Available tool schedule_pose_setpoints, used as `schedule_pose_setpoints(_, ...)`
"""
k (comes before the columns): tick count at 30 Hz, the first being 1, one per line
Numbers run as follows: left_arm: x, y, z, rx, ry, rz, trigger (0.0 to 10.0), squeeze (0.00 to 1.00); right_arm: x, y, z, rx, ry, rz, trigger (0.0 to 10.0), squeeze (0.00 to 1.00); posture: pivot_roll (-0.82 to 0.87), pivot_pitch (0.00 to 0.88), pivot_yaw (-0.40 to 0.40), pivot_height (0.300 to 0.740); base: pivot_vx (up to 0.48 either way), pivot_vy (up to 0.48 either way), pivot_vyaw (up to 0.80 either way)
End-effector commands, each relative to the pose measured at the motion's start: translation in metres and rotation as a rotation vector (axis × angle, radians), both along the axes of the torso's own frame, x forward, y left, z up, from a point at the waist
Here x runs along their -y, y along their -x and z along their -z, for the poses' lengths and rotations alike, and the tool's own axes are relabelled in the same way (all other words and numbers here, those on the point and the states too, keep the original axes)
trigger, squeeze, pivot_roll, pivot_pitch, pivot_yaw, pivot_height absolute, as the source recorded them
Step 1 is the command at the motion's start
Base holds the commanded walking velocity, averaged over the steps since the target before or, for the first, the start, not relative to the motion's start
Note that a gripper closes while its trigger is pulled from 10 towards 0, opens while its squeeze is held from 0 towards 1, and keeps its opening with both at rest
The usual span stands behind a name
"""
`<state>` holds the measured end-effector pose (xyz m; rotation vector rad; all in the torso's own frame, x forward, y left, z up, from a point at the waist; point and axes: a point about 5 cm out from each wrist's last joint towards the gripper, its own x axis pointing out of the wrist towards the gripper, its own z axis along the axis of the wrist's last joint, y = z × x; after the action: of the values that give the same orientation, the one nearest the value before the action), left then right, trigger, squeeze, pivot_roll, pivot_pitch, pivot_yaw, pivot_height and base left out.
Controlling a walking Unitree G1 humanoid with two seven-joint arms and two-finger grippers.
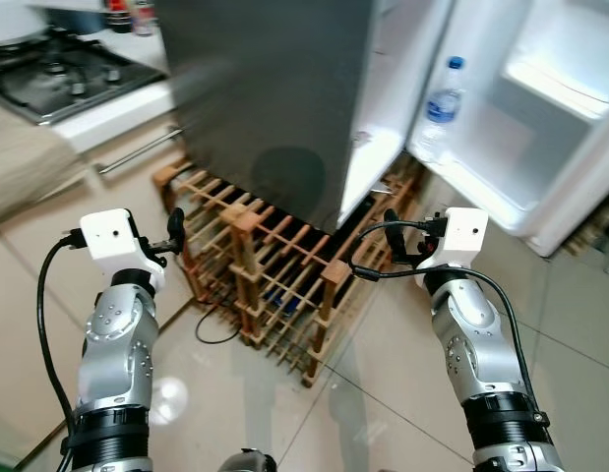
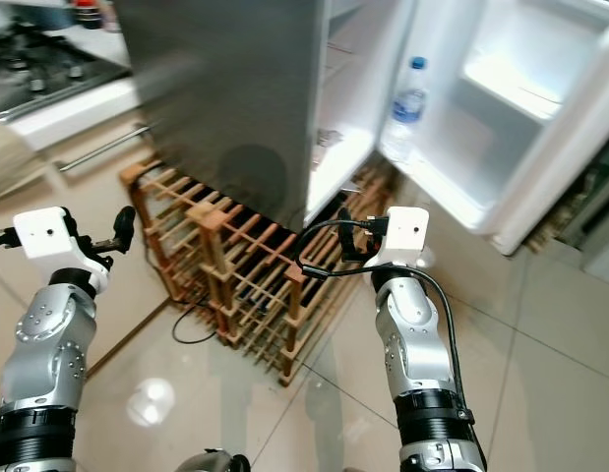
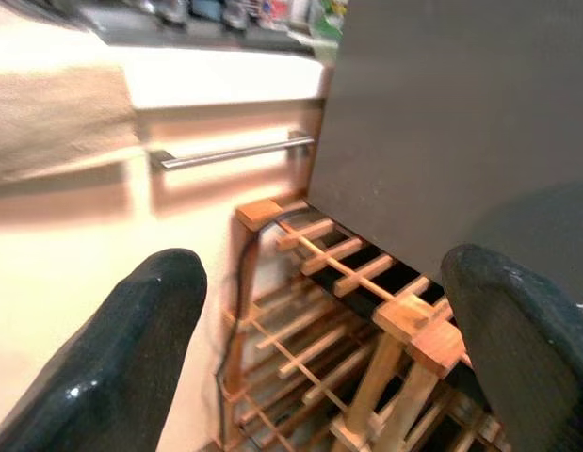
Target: Restocking fridge
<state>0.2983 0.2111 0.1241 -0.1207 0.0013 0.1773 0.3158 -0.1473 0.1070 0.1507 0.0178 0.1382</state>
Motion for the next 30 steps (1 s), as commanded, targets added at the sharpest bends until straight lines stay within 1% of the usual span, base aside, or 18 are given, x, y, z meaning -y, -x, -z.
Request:
schedule_pose_setpoints(1, 0.015, -0.005, -0.006, 0.011, -0.004, 0.030, 10.0, 0.00, -0.002, -0.002, 0.002, -0.015, 0.003, -0.018, 10.0, 1.00, -0.05, 0.000, -0.008, 0.740, 0.000, 0.000, 0.66)
schedule_pose_setpoints(3, 0.019, -0.008, -0.010, 0.030, 0.007, 0.043, 10.0, 0.00, -0.007, -0.003, 0.000, -0.006, 0.015, -0.038, 10.0, 1.00, -0.07, 0.000, -0.003, 0.740, 0.000, 0.000, 0.65)
schedule_pose_setpoints(6, 0.017, -0.010, -0.008, -0.001, 0.002, -0.007, 10.0, 0.00, -0.010, -0.004, -0.004, 0.018, 0.027, -0.057, 10.0, 1.00, -0.08, 0.000, 0.005, 0.740, 0.096, -0.107, 0.64)
schedule_pose_setpoints(8, 0.015, -0.012, 0.000, -0.073, -0.035, -0.078, 10.0, 0.00, -0.010, -0.006, -0.005, 0.025, 0.034, -0.056, 10.0, 1.00, -0.06, 0.000, -0.002, 0.740, 0.381, -0.287, 0.64)
schedule_pose_setpoints(10, 0.013, -0.013, 0.006, -0.137, -0.097, -0.160, 10.0, 0.00, -0.015, -0.009, -0.008, 0.046, 0.067, -0.069, 10.0, 1.00, -0.07, 0.000, 0.002, 0.740, 0.381, -0.291, 0.64)
schedule_pose_setpoints(13, 0.012, -0.014, 0.007, -0.148, -0.110, -0.169, 10.0, 0.00, -0.017, -0.010, -0.012, 0.070, 0.082, -0.082, 10.0, 1.00, -0.07, 0.000, 0.002, 0.740, 0.377, -0.292, 0.64)
schedule_pose_setpoints(15, 0.011, -0.015, 0.006, -0.144, -0.125, -0.159, 10.0, 0.00, -0.017, -0.011, -0.014, 0.074, 0.072, -0.078, 10.0, 1.00, -0.07, 0.000, 0.003, 0.740, 0.345, 0.000, 0.63)
schedule_pose_setpoints(17, 0.014, -0.018, 0.001, -0.111, -0.114, -0.147, 10.0, 0.00, -0.015, -0.012, -0.015, 0.072, 0.066, -0.080, 10.0, 1.00, -0.07, 0.000, 0.007, 0.740, 0.000, 0.000, 0.63)
schedule_pose_setpoints(20, 0.016, -0.019, -0.001, -0.103, -0.113, -0.141, 10.0, 0.00, -0.015, -0.013, -0.015, 0.072, 0.064, -0.082, 10.0, 1.00, -0.07, 0.000, 0.006, 0.740, 0.000, 0.000, 0.63)
schedule_pose_setpoints(21, 0.021, -0.021, -0.005, -0.080, -0.105, -0.134, 10.0, 0.00, -0.017, -0.013, -0.015, 0.073, 0.053, -0.095, 10.0, 1.00, -0.07, 0.000, 0.004, 0.740, 0.000, 0.000, 0.63)
schedule_pose_setpoints(25, 0.026, -0.024, -0.012, -0.045, -0.117, -0.117, 10.0, 0.00, -0.021, -0.013, -0.015, 0.075, 0.048, -0.122, 10.0, 1.00, -0.07, 0.000, 0.003, 0.740, 0.000, 0.000, 0.63)
schedule_pose_setpoints(26, 0.027, -0.025, -0.014, -0.032, -0.127, -0.105, 10.0, 0.00, -0.022, -0.013, -0.015, 0.076, 0.047, -0.126, 10.0, 1.00, -0.06, 0.000, 0.000, 0.740, 0.000, 0.000, 0.63)
schedule_pose_setpoints(28, 0.035, -0.028, -0.020, 0.007, -0.148, -0.044, 10.0, 0.00, -0.021, -0.014, -0.015, 0.074, 0.040, -0.125, 10.0, 1.00, -0.06, 0.000, -0.002, 0.740, 0.000, 0.000, 0.63)
schedule_pose_setpoints(30, 0.042, -0.029, -0.025, 0.038, -0.192, -0.015, 10.0, 0.00, -0.019, -0.015, -0.015, 0.074, 0.038, -0.122, 10.0, 1.00, -0.06, 0.000, -0.006, 0.740, 0.000, 0.000, 0.63)
